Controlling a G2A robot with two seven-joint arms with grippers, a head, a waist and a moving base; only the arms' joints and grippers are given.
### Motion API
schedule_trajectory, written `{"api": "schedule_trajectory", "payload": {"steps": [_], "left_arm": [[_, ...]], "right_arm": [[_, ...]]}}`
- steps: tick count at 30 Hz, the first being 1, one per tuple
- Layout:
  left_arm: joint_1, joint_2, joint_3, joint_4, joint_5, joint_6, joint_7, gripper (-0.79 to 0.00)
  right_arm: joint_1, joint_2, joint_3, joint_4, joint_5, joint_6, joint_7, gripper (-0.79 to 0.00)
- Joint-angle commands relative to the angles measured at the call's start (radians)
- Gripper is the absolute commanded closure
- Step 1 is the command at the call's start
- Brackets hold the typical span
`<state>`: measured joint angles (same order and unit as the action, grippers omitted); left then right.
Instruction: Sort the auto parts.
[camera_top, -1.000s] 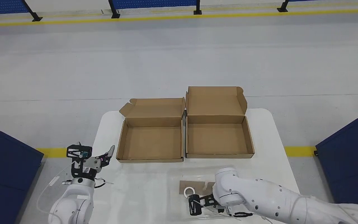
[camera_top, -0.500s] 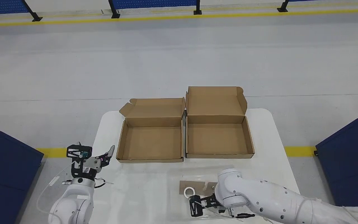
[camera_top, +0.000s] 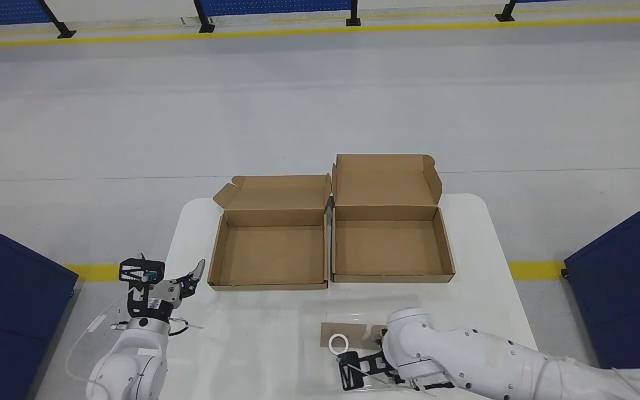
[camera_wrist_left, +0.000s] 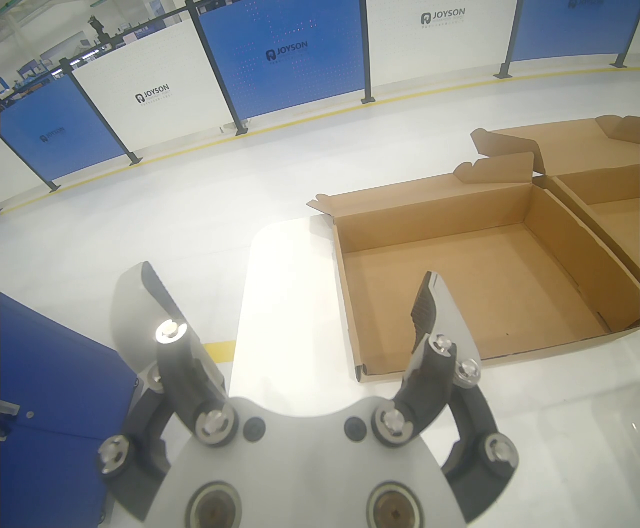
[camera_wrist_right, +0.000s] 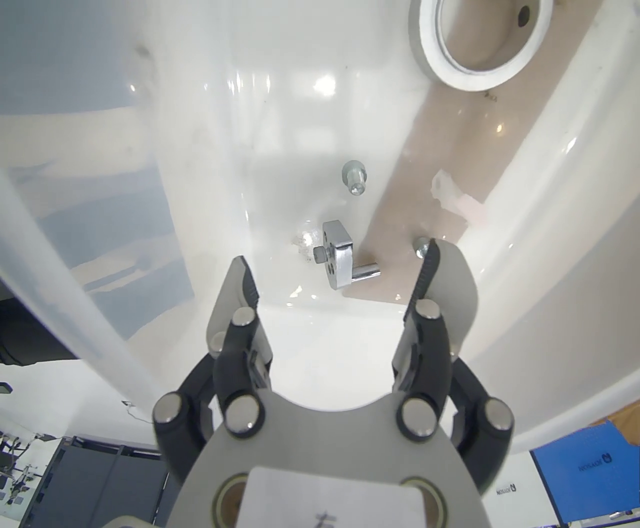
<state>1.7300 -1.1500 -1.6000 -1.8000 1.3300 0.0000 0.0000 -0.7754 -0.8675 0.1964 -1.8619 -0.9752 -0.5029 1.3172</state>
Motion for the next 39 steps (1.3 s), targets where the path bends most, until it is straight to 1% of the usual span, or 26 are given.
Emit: {"api": "schedule_trajectory", "payload": {"steps": [1, 3, 4, 6, 7, 9, 12, 22, 26, 36, 39], "left_arm": [[0.0, 0.0, 0.0, 0.0, 0.0, 0.0, 0.0, -0.785], [0.0, 0.0, 0.0, 0.0, 0.0, 0.0, 0.0, -0.785], [0.0, 0.0, 0.0, 0.0, 0.0, 0.0, 0.0, -0.785], [0.0, 0.0, 0.0, 0.0, 0.0, 0.0, 0.0, -0.785], [0.0, 0.0, 0.0, 0.0, 0.0, 0.0, 0.0, -0.785], [0.0, 0.0, 0.0, 0.0, 0.0, 0.0, 0.0, -0.785], [0.0, 0.0, 0.0, 0.0, 0.0, 0.0, 0.0, -0.785], [0.0, 0.0, 0.0, 0.0, 0.0, 0.0, 0.0, -0.785], [0.0, 0.0, 0.0, 0.0, 0.0, 0.0, 0.0, -0.785], [0.0, 0.0, 0.0, 0.0, 0.0, 0.0, 0.0, -0.785], [0.0, 0.0, 0.0, 0.0, 0.0, 0.0, 0.0, -0.785]], "right_arm": [[0.005, -0.002, -0.007, 0.001, -0.006, 0.002, 0.002, -0.683], [0.008, -0.004, -0.012, 0.004, -0.008, 0.002, 0.002, -0.65], [0.01, -0.005, -0.015, 0.005, -0.01, 0.001, 0.001, -0.603], [0.011, -0.007, -0.017, 0.011, -0.008, -0.002, -0.002, -0.416], [0.012, -0.008, -0.019, 0.015, -0.006, -0.005, -0.005, -0.376], [0.014, -0.011, -0.022, 0.023, -0.002, -0.008, -0.008, -0.351], [0.017, -0.014, -0.025, 0.029, 0.0, -0.008, -0.008, -0.317], [0.012, -0.022, -0.022, 0.037, -0.001, -0.007, -0.007, -0.268], [0.009, -0.026, -0.024, 0.049, -0.003, -0.011, -0.011, -0.259], [0.006, -0.037, -0.026, 0.069, -0.013, -0.014, -0.014, -0.265], [0.004, -0.04, -0.026, 0.077, -0.017, -0.014, -0.014, -0.249]]}}
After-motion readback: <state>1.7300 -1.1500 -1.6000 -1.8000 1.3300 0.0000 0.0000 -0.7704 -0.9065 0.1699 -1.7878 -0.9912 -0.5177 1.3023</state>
